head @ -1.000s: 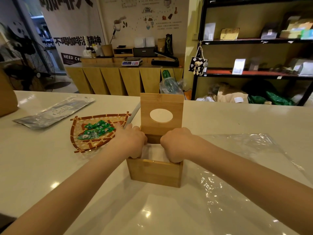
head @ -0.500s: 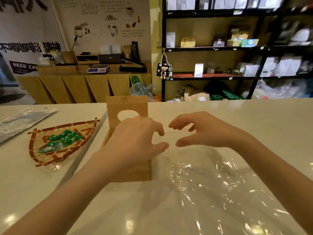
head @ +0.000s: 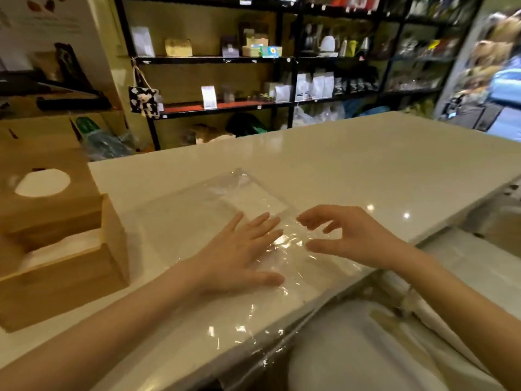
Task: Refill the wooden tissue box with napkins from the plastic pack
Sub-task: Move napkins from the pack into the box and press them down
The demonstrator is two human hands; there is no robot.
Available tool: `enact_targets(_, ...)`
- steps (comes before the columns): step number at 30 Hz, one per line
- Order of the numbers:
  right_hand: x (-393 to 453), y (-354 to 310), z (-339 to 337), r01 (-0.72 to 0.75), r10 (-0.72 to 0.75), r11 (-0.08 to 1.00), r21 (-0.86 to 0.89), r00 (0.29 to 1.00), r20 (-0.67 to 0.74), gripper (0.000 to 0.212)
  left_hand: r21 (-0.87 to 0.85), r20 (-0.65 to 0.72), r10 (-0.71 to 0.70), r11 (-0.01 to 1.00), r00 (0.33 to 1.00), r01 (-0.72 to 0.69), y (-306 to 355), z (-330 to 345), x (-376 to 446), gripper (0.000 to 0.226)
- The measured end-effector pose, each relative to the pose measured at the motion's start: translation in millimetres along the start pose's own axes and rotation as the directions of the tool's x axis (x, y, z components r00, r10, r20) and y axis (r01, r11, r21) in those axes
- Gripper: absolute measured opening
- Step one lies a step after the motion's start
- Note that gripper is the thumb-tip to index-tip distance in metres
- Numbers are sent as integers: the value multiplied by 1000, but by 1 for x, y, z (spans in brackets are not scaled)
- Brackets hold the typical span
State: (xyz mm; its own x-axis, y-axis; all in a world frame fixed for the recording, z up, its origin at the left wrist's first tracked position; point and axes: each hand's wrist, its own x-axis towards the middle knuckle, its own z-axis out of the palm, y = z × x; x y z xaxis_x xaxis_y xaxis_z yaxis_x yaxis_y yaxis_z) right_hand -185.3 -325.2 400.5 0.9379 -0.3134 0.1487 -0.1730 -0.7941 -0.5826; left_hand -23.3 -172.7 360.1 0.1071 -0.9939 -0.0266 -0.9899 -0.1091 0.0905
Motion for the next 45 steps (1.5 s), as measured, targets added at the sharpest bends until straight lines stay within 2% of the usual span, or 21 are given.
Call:
enact_targets(3, -19, 3, 0, -10, 12, 999, 50, 999, -41, 19, 1, -22, 42, 999, 999, -42, 2, 6, 3, 85)
enact_targets(9, -36, 3, 8, -55, 46, 981, 184, 998, 49, 16, -55, -196, 79, 994, 977, -91, -7, 23, 5, 77)
enact_targets(12, -35, 3, 19, -10, -4, 993, 114, 992, 125, 18, -107, -245, 74, 989, 967, -103, -10, 25, 8, 80)
enact_targets(14, -34, 2, 26, 28, -42, 996, 88, 986, 160, 23, -207, -261, 40, 973, 964, -96, -9, 18, 10, 79)
enact_targets(17, -25, 0, 41, 131, -109, 986, -104, 974, 200, 45, -364, -320, -3, 923, 947, -120, -6, -4, 10, 62)
enact_targets(19, -11, -4, 53, 169, -121, 957, -236, 972, 203, 54, -398, -337, -32, 911, 941, -111, -8, -15, 13, 51)
enact_targets(21, 7, -6, 64, 149, -85, 933, -326, 975, 204, 63, -376, -315, -129, 927, 940, 2, -19, -21, 23, 48)
enact_targets(23, 26, -4, 70, 132, -61, 921, -366, 978, 200, 81, -247, -256, -290, 942, 922, 227, -36, -25, 39, 47)
enact_targets(24, 37, 0, 72, 133, -65, 917, -376, 980, 186, 90, -176, -220, -366, 927, 904, 332, -46, -25, 46, 48)
enact_targets(26, 57, 6, 78, 133, -79, 900, -414, 986, 145, 96, -165, -160, -471, 879, 868, 447, -67, -22, 55, 49)
enact_targets(29, 78, 10, 85, 103, -53, 895, -435, 991, 126, 85, -302, -143, -511, 838, 848, 454, -88, -9, 60, 47)
enact_targets(31, 83, 6, 85, 94, -39, 912, -400, 989, 142, 93, -454, -132, -536, 781, 834, 429, -92, -1, 62, 47)
enact_targets(34, 85, 7, 82, 69, -3, 920, -385, 986, 170, 68, -635, -28, -597, 630, 802, 447, -97, 6, 65, 56)
enact_targets(36, 79, 9, 82, 77, -12, 924, -375, 985, 174, 64, -655, 0, -615, 596, 789, 465, -102, 9, 65, 65)
enact_targets(39, 64, 15, 83, 110, -67, 920, -377, 990, 125, 65, -587, -4, -580, 661, 815, 468, -99, 10, 67, 62)
enact_targets(43, 36, 16, 84, 43, 21, 938, -343, 984, 179, 92, -434, -41, -539, 768, 841, 471, -90, 8, 68, 52)
enact_targets(45, 13, 8, 77, 62, 1, 927, -370, 986, 168, 93, -413, -42, -543, 774, 839, 480, -89, 7, 66, 51)
